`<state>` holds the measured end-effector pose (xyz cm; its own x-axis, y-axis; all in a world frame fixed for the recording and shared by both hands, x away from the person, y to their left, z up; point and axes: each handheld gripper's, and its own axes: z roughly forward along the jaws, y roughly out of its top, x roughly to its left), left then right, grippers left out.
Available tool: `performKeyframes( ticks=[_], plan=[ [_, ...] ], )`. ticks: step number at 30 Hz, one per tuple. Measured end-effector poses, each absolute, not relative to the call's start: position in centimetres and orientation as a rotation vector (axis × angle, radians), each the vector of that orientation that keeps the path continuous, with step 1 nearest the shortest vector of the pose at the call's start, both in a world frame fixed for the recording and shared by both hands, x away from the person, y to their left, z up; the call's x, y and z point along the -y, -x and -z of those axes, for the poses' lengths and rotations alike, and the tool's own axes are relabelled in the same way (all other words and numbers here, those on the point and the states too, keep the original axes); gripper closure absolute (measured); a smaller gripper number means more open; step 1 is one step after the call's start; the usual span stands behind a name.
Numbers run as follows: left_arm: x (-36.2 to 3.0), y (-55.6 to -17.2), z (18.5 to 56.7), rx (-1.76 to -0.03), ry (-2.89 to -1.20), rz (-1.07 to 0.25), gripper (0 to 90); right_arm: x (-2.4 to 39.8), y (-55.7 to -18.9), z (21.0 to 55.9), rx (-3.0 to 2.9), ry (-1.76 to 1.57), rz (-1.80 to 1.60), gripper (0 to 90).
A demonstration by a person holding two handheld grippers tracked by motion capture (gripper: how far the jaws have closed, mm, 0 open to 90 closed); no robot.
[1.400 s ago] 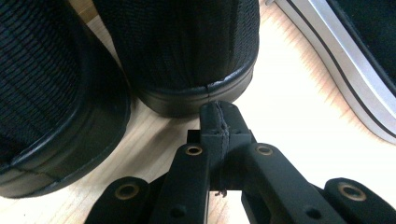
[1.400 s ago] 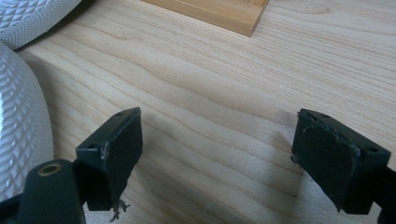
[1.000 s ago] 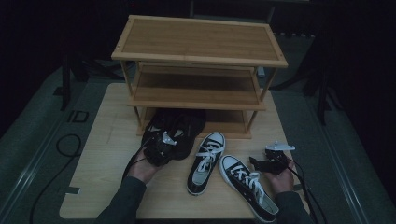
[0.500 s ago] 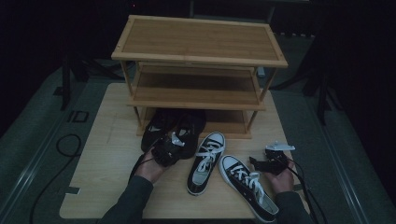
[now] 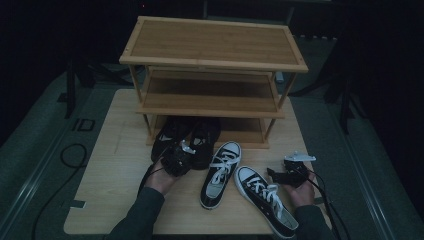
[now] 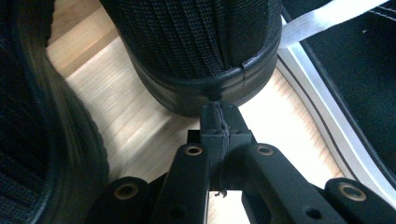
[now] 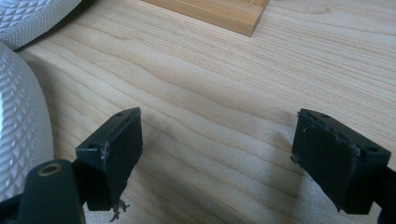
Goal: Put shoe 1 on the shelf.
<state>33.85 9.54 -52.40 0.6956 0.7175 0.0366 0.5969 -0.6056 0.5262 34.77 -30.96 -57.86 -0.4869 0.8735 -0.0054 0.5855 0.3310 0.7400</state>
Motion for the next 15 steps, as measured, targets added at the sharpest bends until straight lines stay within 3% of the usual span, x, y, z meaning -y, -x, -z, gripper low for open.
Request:
performKeyframes(
  ticks=[15],
  plan=[
    [-7.7,-33.5,54.0,-0.967,-2.493,-0.316,90.0,31.0,-34.8,57.8,-2.198,-1.287,-0.968,15.8]
  ],
)
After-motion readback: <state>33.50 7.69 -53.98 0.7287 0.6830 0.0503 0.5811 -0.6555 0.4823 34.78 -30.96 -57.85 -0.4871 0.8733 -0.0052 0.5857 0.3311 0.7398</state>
